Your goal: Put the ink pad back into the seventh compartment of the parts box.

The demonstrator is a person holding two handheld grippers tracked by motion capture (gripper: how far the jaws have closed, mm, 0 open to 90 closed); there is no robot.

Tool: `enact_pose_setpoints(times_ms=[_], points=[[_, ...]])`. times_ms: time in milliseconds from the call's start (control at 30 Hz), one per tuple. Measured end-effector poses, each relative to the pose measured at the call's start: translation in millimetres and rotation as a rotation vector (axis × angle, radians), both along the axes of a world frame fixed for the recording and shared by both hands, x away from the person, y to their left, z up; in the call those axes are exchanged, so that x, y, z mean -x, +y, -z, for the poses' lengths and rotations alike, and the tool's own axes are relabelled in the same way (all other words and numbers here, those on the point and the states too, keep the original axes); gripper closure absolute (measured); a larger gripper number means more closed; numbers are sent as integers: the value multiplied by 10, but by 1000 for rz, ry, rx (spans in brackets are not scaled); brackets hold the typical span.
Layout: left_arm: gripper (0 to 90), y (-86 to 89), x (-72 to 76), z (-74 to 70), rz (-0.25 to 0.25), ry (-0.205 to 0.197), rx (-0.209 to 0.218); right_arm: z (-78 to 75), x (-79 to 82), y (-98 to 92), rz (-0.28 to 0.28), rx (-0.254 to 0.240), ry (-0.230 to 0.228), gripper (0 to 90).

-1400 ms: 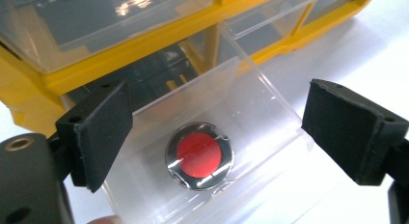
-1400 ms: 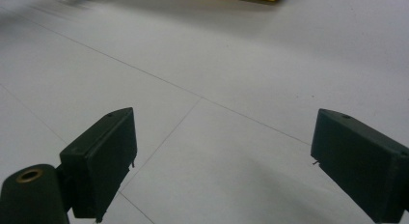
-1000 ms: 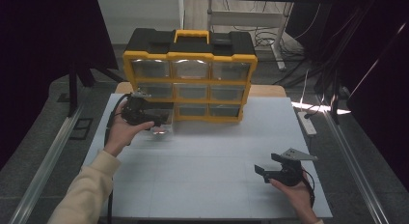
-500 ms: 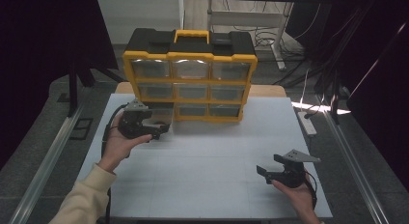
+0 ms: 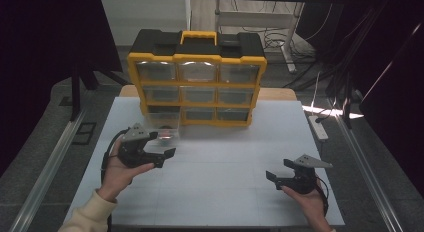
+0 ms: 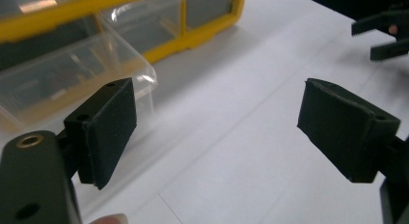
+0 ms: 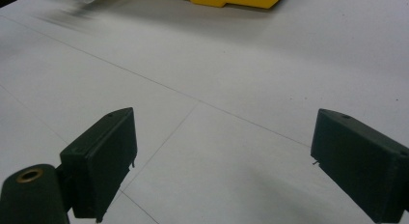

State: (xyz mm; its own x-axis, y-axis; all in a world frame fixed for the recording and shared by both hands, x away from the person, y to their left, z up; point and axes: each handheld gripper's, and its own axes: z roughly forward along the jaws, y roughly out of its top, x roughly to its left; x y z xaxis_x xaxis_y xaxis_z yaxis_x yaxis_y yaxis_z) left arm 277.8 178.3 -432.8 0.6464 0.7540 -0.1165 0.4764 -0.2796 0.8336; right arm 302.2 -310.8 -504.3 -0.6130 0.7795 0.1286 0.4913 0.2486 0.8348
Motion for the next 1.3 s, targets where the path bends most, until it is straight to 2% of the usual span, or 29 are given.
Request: enact_pose_setpoints(times_ms=[133, 167, 233, 467, 633, 767, 1300], points=[[146, 42, 127, 195, -18, 6, -18, -7, 11, -5, -6, -5, -7, 91], [145, 42, 127, 195, -18, 6, -18, -7, 11, -6, -6, -6, -7, 91], [144, 98, 177, 334, -32, 21, -23, -5, 10, -4, -8, -6, -6, 91], [141, 216, 200, 575, -68, 53, -14, -1, 13, 4, -18, 0, -9, 91], [138, 263, 178, 686, -78, 64, -22, 3, 13, -19, -18, -4, -8, 91], [136, 291, 139, 714, -90, 66, -21, 5, 12, -18, -21, -1, -9, 92], [131, 268, 109, 699, -80, 68, -19, -4, 47, -36, -26, -3, -12, 93]])
